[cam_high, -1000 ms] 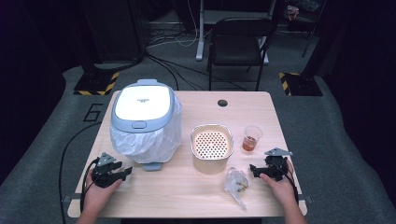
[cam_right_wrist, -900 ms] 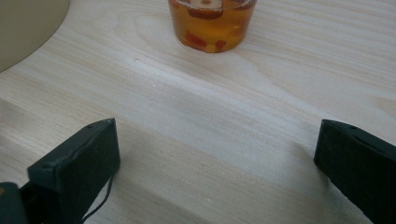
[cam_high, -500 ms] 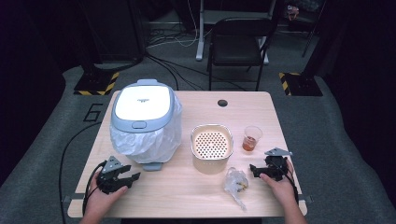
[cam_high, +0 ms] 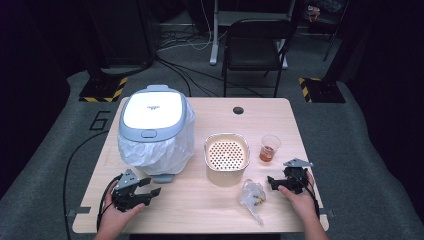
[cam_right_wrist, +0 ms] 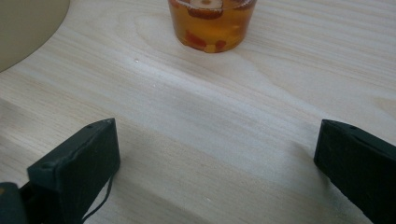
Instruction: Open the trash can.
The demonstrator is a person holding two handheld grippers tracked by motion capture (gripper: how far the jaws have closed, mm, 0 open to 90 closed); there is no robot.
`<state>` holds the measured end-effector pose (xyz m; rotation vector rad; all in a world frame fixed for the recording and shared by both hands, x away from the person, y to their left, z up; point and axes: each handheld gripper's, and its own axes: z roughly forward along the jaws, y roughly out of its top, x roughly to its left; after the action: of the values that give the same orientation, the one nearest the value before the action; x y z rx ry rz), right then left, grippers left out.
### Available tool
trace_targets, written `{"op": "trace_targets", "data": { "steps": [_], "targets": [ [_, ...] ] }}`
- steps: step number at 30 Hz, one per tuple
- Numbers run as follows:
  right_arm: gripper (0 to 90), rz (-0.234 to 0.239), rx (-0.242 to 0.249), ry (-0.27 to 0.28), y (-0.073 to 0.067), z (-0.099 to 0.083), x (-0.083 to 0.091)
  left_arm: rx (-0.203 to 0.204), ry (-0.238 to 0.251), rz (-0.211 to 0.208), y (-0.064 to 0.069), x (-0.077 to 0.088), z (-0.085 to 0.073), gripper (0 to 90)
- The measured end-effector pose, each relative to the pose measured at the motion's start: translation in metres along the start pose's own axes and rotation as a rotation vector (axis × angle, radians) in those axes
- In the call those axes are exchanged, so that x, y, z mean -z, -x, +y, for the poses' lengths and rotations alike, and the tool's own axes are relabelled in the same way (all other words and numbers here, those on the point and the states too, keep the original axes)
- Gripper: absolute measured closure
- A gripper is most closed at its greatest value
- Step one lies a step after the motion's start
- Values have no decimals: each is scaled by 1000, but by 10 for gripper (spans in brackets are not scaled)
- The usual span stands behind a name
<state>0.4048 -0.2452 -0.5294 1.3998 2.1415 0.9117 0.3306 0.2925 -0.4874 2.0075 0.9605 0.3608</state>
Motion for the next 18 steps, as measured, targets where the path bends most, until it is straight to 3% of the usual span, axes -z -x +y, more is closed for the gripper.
{"op": "trace_targets", "data": {
  "steps": [3,7,14,15,18],
  "targets": [
    [0,0,1,1,0,0,0,-14,-4,-7,4,-4,1,412],
    [0,0,-1,0,0,0,0,14,-5,-21,10,-13,2,408],
    [0,-3,-6,0,-1,0,0,7,-8,14,15,-22,7,409],
    [0,-3,-7,0,-1,0,0,-38,-17,-18,13,-23,9,408],
    [0,-3,-7,0,-1,0,0,-32,-2,-12,15,-27,10,409]
  ]
}}
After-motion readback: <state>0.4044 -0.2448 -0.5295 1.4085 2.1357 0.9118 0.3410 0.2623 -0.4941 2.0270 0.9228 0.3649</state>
